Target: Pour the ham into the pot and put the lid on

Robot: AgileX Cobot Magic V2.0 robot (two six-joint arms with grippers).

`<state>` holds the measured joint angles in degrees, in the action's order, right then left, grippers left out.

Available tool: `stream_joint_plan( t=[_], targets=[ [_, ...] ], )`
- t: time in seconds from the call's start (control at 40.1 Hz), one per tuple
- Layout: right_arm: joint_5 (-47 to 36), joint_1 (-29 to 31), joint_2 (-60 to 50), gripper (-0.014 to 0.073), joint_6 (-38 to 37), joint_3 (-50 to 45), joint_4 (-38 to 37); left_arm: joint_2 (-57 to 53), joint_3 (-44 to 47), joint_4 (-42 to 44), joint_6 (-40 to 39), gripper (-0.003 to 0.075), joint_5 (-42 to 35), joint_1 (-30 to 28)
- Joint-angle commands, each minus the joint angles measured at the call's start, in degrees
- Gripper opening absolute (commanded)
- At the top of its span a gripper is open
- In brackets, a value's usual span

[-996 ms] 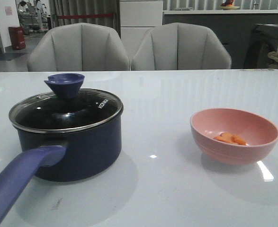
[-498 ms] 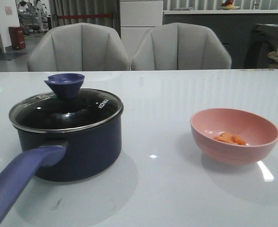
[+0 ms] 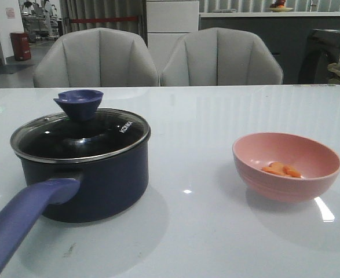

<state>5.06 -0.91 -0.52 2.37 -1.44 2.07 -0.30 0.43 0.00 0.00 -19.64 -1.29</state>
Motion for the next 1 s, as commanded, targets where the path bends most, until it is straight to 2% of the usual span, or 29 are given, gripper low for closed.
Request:
stream_joint_plan(
  t=[0.0,0.075,0.149,0.324,0.423,0.573,0.971],
  targets=[
    [-4.35,0.41,-1.11,0.0141,0.2,-0.63,-0.72,-1.08,-0.81,0.0,0.0,0.0113,-6.25,0.01],
    [-4.35,0.41,-1.11,0.0141,0.2,-0.63,-0.72,-0.22,-5.31,0.0,0.0,0.0114,-0.4,0.01],
    [-4.35,0.41,-1.11,0.0141,0.2,-0.63,-0.72,1.7,-11.48,0.0,0.0,0.0113,8.7,0.01],
    [-4.35,0.41,-1.11,0.0141,0.2,-0.63,-0.72,10.17,-23.92,0.0,0.0,0.0113,28.48,0.01],
    [-4.35,0.41,-1.11,0.0141,0.2,-0.63,-0.72,15.08,-29.38,-0.31,0.0,0.0113,37.17,0.01],
    [-4.35,0.41,-1.11,0.0141,0.2,-0.63,-0.72,19.74,-31.79,-2.24,0.0,0.0113,42.05,0.01],
    [-4.35,0.41,-1.11,0.0141,0.2,-0.63,-0.72,23.02,-30.31,-4.27,0.0,0.0122,41.68,0.01]
  ],
)
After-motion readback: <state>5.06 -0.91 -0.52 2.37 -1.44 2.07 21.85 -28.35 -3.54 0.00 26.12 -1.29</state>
